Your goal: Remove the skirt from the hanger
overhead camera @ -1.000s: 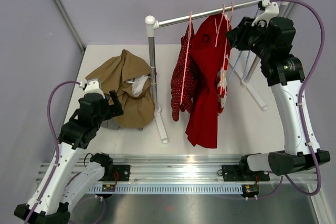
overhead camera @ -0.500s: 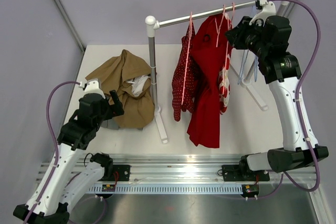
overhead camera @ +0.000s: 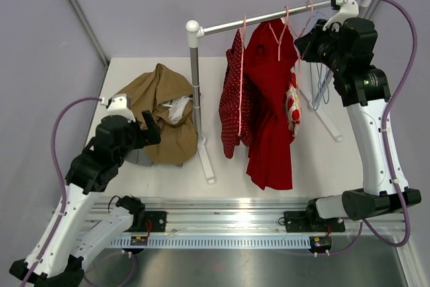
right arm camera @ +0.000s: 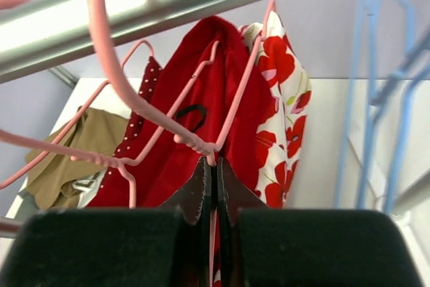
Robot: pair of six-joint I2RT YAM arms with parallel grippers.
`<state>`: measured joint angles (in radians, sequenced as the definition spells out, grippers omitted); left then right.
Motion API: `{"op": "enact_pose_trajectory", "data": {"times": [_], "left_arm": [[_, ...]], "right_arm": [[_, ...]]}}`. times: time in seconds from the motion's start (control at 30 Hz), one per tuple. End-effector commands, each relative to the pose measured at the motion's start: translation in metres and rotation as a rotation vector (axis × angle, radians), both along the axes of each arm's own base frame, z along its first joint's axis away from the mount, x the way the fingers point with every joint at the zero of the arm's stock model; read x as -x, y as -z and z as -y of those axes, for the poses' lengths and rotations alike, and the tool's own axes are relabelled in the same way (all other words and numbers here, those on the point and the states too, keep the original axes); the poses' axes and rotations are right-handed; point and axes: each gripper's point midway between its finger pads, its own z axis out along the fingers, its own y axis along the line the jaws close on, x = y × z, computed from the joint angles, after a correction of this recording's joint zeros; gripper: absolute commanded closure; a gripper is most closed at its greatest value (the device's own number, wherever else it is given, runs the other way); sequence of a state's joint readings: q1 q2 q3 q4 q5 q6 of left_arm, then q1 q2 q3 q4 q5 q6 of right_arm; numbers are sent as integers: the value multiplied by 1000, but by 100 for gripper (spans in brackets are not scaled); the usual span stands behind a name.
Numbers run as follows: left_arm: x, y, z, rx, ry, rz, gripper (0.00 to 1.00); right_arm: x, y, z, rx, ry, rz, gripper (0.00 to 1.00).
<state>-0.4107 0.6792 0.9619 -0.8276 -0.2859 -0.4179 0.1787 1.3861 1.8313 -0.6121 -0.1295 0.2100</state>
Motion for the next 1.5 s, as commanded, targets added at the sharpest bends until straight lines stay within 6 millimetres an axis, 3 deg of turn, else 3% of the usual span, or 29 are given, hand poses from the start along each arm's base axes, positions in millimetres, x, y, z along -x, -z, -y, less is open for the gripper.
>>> {"op": "enact_pose_trajectory", "data": {"times": [0.0, 0.03, 0.07, 0.1, 0.17, 0.2, 0.27, 0.3, 0.37, 0.4, 0.43, 0.53, 0.57, 0.67, 0.77, 0.87, 0.9, 1.33, 1.43, 1.47], "left_arm": [[-9, -98, 33, 94, 143, 225, 1], [-9, -112, 43, 103, 180, 240, 1], [-4, -147, 49, 132, 212, 295, 1], [-9, -149, 71, 117, 276, 263, 1], [-8, -169, 94, 113, 351, 289, 1], [-2, -183, 120, 113, 438, 306, 1], [3, -196, 152, 119, 534, 324, 1], [12, -198, 186, 111, 639, 318, 1], [23, -199, 222, 105, 741, 324, 1], [39, -201, 248, 101, 831, 335, 1], [41, -188, 273, 77, 877, 316, 1], [66, -189, 320, 91, 998, 349, 1], [68, -180, 341, 85, 1025, 346, 1], [85, -176, 378, 90, 1097, 368, 1], [97, -174, 405, 108, 1145, 385, 1], [103, -185, 418, 136, 1176, 412, 1], [103, -180, 424, 127, 1182, 408, 1], [114, -165, 463, 161, 1269, 419, 1], [113, -166, 466, 164, 1274, 437, 24], [113, -167, 467, 165, 1274, 440, 46]], "right_arm": [[27, -70, 27, 34, 115, 197, 100], [29, -74, 33, 39, 141, 203, 100], [31, -76, 35, 41, 154, 205, 100], [35, -82, 36, 36, 155, 218, 100], [41, -83, 34, 18, 141, 211, 100], [48, -86, 35, 11, 142, 219, 100], [56, -86, 36, 0, 142, 208, 100], [67, -88, 38, -6, 143, 216, 100], [77, -91, 39, -13, 139, 224, 100], [88, -97, 41, -17, 139, 240, 100], [94, -96, 41, -13, 135, 232, 100], [113, -102, 48, 6, 147, 240, 100], [117, -104, 49, 10, 150, 243, 100], [137, -111, 52, -14, 151, 262, 100], [151, -108, 50, -42, 129, 243, 100], [160, -100, 41, -74, 79, 215, 100], [163, -99, 39, -83, 70, 211, 100], [192, -105, 23, -163, -32, 207, 100], [199, -110, 21, -173, -48, 219, 100], [202, -113, 22, -176, -50, 226, 100]]}}
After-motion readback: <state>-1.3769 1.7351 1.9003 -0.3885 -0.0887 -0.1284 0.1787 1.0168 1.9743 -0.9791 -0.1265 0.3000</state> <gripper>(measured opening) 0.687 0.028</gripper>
